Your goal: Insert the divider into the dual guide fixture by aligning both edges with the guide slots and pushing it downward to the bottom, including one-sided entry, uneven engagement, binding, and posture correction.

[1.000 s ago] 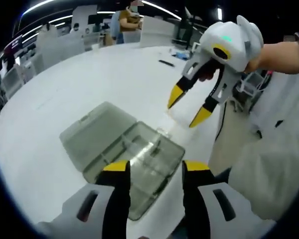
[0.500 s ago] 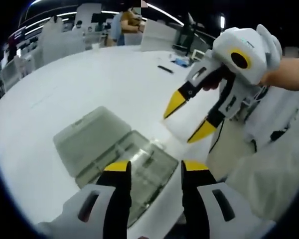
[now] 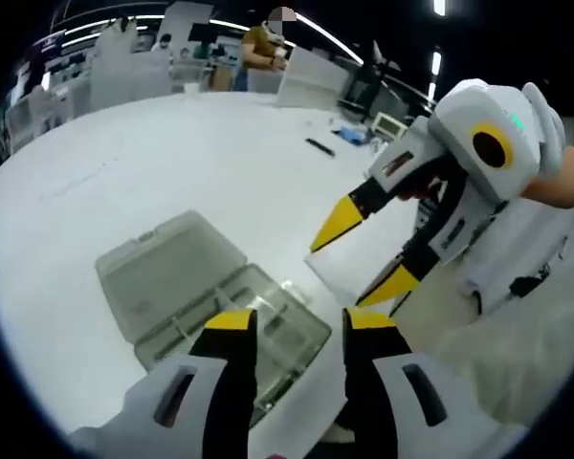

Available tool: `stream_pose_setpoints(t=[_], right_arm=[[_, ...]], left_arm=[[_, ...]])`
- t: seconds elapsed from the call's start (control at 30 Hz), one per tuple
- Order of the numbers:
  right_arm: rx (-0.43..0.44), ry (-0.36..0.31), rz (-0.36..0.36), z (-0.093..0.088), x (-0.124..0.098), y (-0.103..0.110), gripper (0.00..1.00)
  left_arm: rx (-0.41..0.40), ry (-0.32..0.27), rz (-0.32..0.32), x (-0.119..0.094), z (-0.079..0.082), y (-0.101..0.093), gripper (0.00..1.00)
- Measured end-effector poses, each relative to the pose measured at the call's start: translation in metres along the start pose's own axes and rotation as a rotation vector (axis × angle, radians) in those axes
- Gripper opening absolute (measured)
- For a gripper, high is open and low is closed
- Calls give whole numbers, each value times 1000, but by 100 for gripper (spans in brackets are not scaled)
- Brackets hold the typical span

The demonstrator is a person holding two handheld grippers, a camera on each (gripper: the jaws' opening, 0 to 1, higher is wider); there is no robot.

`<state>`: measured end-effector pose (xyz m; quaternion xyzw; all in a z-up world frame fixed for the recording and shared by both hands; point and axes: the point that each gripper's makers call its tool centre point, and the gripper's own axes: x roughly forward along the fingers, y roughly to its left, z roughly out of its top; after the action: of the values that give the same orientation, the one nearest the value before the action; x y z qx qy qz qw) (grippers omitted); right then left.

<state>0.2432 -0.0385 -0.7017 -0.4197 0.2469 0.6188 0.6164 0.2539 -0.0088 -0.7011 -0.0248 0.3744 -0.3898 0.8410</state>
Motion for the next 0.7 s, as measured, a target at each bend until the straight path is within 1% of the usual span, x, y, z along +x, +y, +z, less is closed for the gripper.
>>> stream_pose_setpoints(t=[0.07,0.2,0.43,0.63,0.7], right_arm=[[-15,4,-4,0,0,0,27],[-13,5,-5,-1,0,0,27],[-17,1,-6,1,-1,1,27],[-26,-9,-12,5,-1,1,27],[-28,-12,-13,6,-1,1,27]], left_arm=[[-10,-1,-4,0,1,-1,31],[-43,-17,-16,-1,3,-3,31],[-68,-27,-22,-3,4,-4,29],[-111,-34,-32,-3,6,-6,26],[-125,-40,-40,-3,7,-7,23]])
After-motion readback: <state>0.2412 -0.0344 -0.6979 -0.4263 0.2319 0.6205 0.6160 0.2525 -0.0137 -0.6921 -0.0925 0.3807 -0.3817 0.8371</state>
